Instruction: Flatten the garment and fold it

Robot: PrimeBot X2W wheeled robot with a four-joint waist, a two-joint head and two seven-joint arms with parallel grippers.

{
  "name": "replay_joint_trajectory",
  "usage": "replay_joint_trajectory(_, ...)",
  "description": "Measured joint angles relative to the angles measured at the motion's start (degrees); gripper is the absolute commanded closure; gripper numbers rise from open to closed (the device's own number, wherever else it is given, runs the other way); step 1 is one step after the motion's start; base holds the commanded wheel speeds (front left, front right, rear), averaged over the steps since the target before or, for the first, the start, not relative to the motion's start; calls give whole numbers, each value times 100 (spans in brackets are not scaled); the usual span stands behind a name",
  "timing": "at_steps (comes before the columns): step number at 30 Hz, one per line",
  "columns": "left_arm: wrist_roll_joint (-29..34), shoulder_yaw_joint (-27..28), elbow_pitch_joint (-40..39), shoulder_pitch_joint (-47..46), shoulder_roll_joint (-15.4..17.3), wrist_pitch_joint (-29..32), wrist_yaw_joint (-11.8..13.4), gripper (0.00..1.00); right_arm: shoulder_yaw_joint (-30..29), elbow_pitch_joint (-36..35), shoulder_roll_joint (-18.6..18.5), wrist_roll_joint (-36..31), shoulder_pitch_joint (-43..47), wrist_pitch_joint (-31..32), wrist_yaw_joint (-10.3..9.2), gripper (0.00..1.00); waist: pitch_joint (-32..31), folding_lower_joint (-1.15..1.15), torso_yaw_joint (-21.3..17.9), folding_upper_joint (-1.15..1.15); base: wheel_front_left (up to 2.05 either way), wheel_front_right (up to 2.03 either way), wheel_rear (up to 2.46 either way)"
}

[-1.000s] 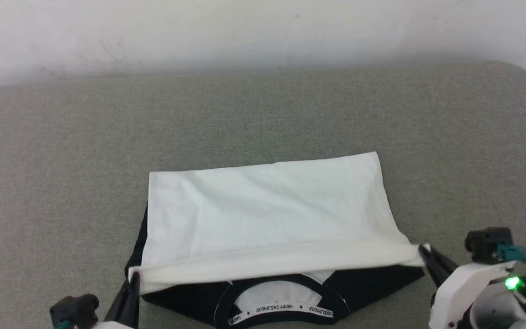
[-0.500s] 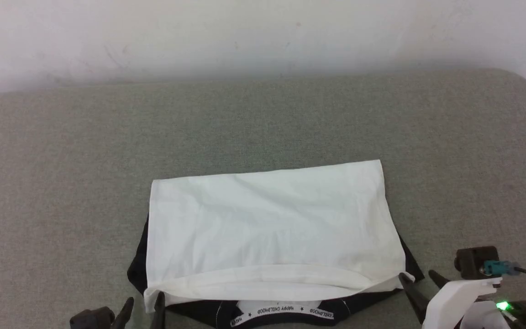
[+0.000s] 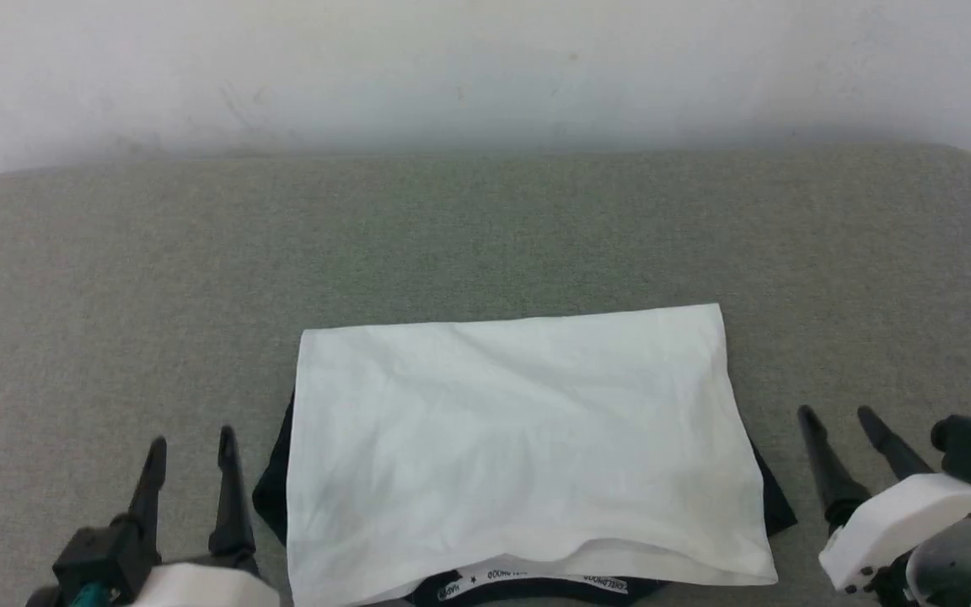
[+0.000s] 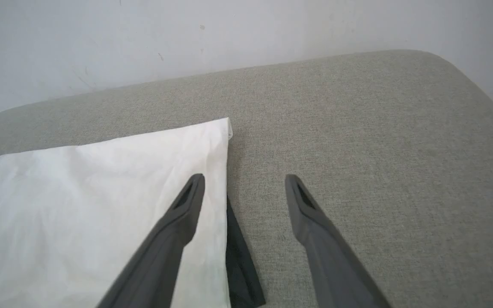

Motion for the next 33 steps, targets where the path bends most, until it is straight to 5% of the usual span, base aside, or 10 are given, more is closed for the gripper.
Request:
replay_joint_trajectory(7,626,115,-231,-518,-181,-54,-62,0,11,976,3,488,-475,-294,-1,0,38,0,105,0,0,0,0)
replay_joint_trajectory(17,1095,316,-104,-712,-523,-54,-341,0,263,2492,12,564,-1377,615,-5,0,168,0,141,0,0,0,0)
replay_joint_trajectory(24,1195,505,-18,-721,-662,-53,-520,0,311,2804,-9,475,-1636,1323,-5,0,219,0,188,0,0,0,0)
replay_joint_trajectory(25,1196,535,-10,-721,-688,-54,-537,0,334,2808,-20,503,-1649,1421,-5,22,219,0,188,0,0,0,0)
replay_joint_trajectory(26,1198,556,-1,-721,-715,-54,-566,0,358,2807,-27,550,-1650,1506,-5,67,218,0,186,0,0,0,0)
replay_joint_trajectory(28,1211,595,15,-720,-746,-54,-619,0,405,2777,-37,590,-1649,1601,-5,100,215,0,177,0,0,0,0)
replay_joint_trajectory(33,1245,694,24,-714,-803,-54,-702,0,277,2649,31,610,-1540,1485,2,100,170,0,152,0,0,0,0)
